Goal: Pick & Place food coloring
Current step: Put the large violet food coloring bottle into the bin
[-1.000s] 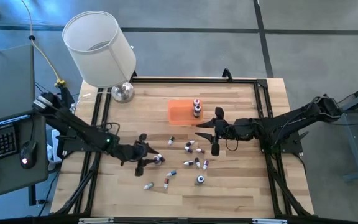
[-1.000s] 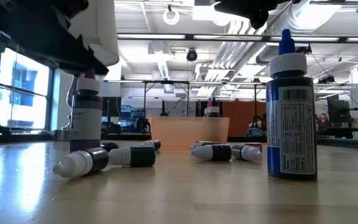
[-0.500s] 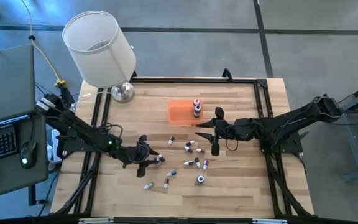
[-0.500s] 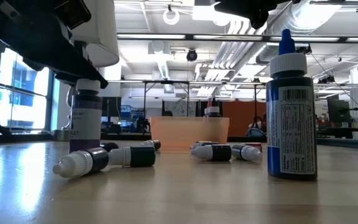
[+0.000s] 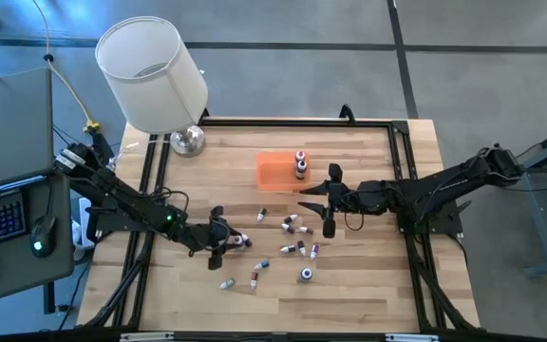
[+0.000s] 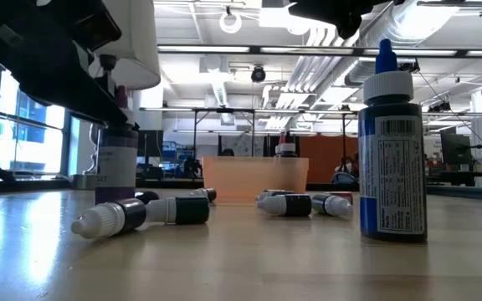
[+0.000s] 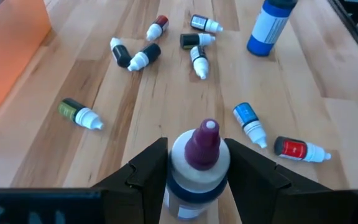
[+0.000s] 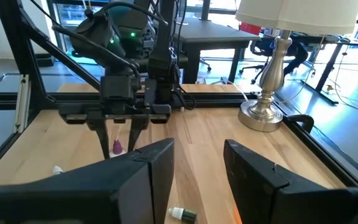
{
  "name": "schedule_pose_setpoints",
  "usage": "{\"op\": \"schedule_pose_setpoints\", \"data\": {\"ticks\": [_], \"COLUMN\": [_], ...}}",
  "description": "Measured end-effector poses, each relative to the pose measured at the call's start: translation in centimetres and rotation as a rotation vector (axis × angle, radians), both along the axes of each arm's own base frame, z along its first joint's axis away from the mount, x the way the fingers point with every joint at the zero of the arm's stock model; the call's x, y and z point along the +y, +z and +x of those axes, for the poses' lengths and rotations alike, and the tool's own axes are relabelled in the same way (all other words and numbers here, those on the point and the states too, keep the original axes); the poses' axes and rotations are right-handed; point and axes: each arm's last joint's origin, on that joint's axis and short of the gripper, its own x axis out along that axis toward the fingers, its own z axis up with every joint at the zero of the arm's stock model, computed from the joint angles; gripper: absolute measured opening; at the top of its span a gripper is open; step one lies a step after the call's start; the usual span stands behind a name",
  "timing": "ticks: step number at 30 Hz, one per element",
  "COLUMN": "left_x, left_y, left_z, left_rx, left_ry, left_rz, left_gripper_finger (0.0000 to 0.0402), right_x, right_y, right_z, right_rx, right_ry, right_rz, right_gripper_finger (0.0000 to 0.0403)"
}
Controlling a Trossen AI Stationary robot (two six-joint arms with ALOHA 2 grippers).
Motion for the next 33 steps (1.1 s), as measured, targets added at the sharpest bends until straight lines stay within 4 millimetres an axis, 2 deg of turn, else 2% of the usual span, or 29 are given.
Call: {"op": "schedule_pose_setpoints", "data": {"ticks": [4,11,16,20,24,28,33], "left_x": [0.0,0.0,-0.1,-0.1,-0.2,0.4,3.5], "left_y": [0.0,0.1,0.4,1.1,3.1,5.9,9.3], "left_z": [0.0,0.0,0.2,0.6,1.5,3.2,5.7], "left_rx": [-0.001,-0.003,-0.038,-0.125,-0.201,-0.221,-0.217], "left_ry": [0.000,-0.008,0.000,0.075,0.180,0.191,0.270], "left_rz": [-0.001,-0.008,-0.021,-0.019,0.013,0.096,0.099], "left_gripper_finger": [0.0146,0.0104,0.0111,0.0118,0.0119,0.0120,0.0120], "right_x": [0.0,0.0,0.0,0.0,-0.1,-0.2,-0.6], "right_y": [0.0,0.0,0.0,0.0,0.1,0.5,1.1], "right_z": [0.0,0.0,0.0,0.0,-0.1,-0.5,-2.4], "right_rx": [0.000,0.000,0.000,-0.004,-0.014,-0.021,0.039], "right_ry": [0.000,0.000,0.000,-0.005,-0.026,-0.037,-0.047], "right_rz": [0.000,0.000,0.000,0.028,0.064,0.071,0.095], "right_gripper_finger": [0.0133,0.0133,0.0133,0.0133,0.0133,0.0133,0.0133]}}
